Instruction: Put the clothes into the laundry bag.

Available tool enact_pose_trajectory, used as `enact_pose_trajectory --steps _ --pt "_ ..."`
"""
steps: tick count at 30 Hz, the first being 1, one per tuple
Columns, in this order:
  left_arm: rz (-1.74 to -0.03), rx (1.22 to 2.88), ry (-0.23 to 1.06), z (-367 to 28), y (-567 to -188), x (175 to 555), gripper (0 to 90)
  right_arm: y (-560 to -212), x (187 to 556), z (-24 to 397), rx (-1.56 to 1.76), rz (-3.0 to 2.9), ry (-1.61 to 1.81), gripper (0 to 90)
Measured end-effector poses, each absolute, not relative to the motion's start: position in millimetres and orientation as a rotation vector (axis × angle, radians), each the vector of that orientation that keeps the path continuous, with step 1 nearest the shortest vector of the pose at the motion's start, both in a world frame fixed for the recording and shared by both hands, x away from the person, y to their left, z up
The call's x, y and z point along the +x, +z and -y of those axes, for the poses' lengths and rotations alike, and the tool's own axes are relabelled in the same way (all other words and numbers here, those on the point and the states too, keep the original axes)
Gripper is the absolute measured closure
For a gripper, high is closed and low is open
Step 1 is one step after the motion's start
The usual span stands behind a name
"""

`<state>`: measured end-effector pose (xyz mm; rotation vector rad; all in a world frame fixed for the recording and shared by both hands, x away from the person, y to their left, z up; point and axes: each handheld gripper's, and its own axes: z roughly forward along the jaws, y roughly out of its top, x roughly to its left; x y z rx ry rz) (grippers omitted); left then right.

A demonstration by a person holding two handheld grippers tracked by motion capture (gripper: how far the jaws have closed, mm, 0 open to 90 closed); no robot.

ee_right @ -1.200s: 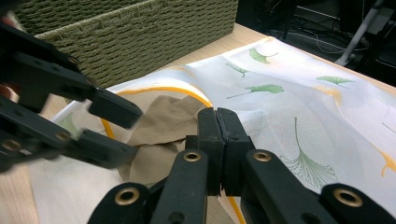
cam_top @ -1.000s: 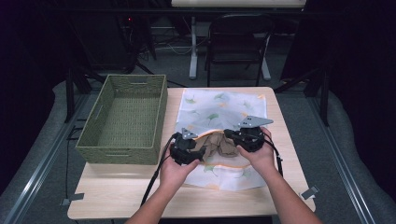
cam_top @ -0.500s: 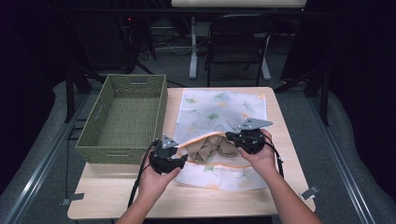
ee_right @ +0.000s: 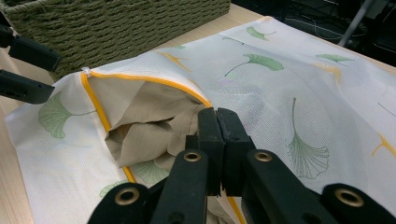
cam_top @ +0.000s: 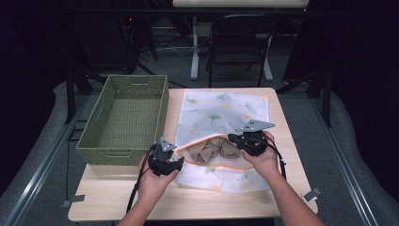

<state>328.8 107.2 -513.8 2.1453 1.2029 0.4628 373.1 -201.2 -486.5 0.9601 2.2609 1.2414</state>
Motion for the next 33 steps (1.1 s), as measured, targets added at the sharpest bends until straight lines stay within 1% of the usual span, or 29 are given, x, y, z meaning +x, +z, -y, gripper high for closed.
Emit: enact_pose_trajectory --steps 13,16,17,20,23,25,29,33 --pt "-1.235 2.162 0.428 -115 -522 328 47.2 -486 373 204 0.967 -2.256 1.247 89.4" --pt "-1.238 2.165 0.396 -116 -525 330 49.8 -486 373 204 0.971 -2.25 1.25 89.4" --pt "-1.249 2.158 0.408 -115 -527 331 49.9 -486 373 204 0.971 -2.25 1.249 89.4" --pt "-1.244 2.173 0.37 -115 -529 333 52.9 -486 373 205 0.973 -2.248 1.248 89.4" --pt "-1.245 2.174 0.365 -113 -532 334 55.1 -486 373 206 0.974 -2.248 1.248 89.4" --pt "-1.249 2.17 0.363 -112 -534 336 55.5 -486 373 206 0.971 -2.25 1.244 89.4" --pt "-1.26 2.164 0.319 -111 -537 339 56.7 -486 373 206 0.972 -2.248 1.245 89.4" --pt "-1.242 2.185 0.299 -110 -540 341 59.8 -486 373 207 0.97 -2.253 1.245 89.4"
